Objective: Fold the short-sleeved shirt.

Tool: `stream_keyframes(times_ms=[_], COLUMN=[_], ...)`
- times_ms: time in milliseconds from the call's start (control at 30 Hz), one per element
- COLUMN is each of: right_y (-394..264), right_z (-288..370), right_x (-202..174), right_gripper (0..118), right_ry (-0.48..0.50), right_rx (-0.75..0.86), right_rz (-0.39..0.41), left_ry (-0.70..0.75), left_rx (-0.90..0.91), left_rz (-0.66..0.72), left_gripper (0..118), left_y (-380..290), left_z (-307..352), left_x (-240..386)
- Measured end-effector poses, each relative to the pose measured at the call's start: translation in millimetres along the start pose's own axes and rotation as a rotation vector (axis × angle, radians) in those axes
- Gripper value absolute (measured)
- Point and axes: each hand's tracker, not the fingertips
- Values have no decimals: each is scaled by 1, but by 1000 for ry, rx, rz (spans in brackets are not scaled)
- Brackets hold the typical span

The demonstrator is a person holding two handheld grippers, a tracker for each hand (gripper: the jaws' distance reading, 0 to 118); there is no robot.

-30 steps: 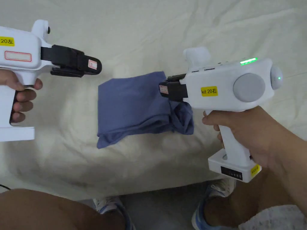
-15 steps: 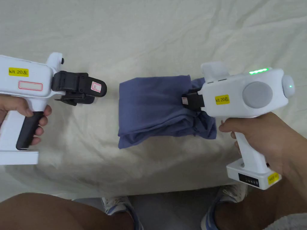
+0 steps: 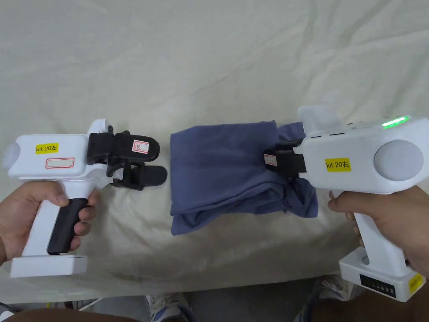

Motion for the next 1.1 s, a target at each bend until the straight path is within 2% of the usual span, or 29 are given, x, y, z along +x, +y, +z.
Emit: stream_keyframes(times_ms=[333,567,900,933,967,1000,1033,1067,1100], right_y=[0,-2,-2,-2,-2,-2,-2,-2,-1], right_z=[-6,-6,-5,-4,-4,-4,-4,-4,-5], right_x=[7,13,16,17,17,18,19,19,18], right_gripper=[0,0,0,0,0,0,0,0,0], right_ry=[36,60,75,76,77,79,99,99,95], right_rx=[0,8,12,13,13,14,18,19,16], right_rz=[-14,-32,-37,-38,-38,-38,-47,-53,-48], left_ry=[248,275,484,553,621,743,687,582,604], left_rx=[-38,14,-61,-66,-62,-41,-37,-51,-42], left_rz=[-100,-86,-178,-203,-242,-304,-275,-158,-169], left_gripper=[118,118,114,107,88,34,24,24,24], left_y=[-9,-11,-10,-11,-11,-10,-7,-8,-10], left_z=[-56,-80,-98,-98,-98,-93,-87,-86,-90], left_x=[29,33,57,60,64,66,62,59,61])
